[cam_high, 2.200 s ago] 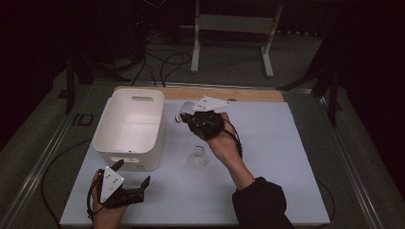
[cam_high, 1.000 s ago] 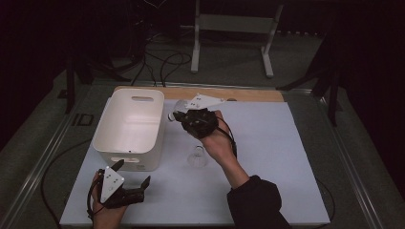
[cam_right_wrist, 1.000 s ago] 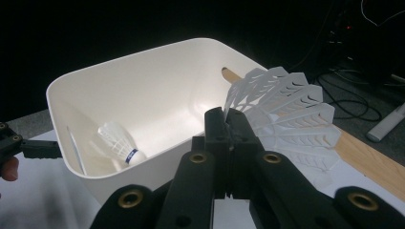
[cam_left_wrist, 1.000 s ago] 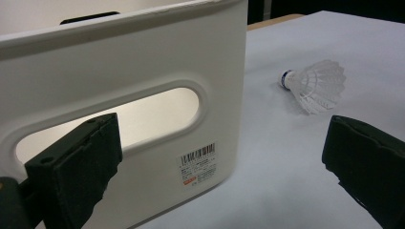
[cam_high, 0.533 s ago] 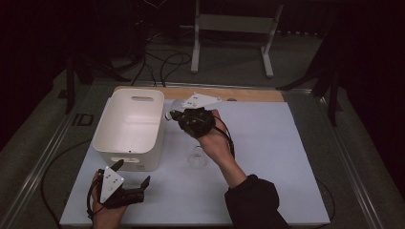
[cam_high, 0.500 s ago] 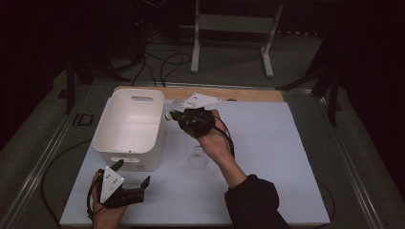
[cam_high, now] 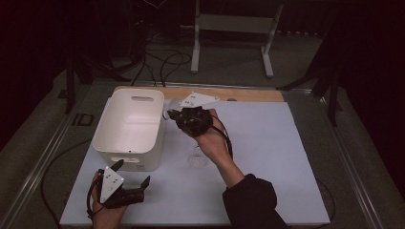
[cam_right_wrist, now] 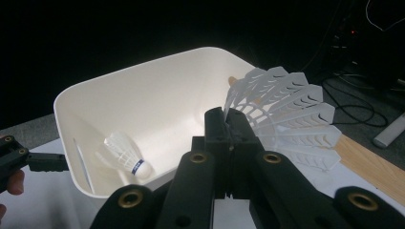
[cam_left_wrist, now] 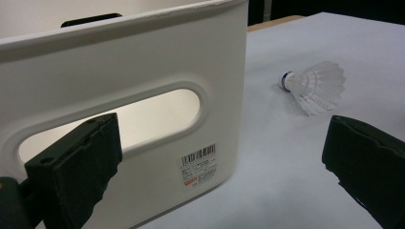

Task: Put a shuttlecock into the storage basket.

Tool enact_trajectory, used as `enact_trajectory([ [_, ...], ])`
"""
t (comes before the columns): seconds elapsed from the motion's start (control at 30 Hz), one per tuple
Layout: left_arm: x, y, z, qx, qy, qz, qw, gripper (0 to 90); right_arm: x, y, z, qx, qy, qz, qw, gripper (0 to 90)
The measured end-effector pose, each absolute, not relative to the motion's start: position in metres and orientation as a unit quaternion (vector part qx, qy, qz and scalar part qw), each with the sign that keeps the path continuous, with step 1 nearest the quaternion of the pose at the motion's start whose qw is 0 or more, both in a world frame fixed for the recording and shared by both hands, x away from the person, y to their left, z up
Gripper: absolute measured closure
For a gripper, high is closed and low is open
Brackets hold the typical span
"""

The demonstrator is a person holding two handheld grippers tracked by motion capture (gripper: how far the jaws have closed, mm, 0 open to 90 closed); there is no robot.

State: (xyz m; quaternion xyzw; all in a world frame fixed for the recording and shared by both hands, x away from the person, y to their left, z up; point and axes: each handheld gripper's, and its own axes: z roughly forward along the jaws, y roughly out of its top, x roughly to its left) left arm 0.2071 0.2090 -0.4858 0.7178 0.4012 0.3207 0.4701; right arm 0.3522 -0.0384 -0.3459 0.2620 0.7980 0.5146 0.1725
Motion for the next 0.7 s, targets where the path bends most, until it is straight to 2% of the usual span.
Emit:
enact_trajectory([
  [0.7,0.2067,0.2090,-0.4856,0.716,0.402,0.321,0.472,0.5,0.3551,-0.0276,-0.3422,0.262,0.796,0.517,0.174,89.3],
])
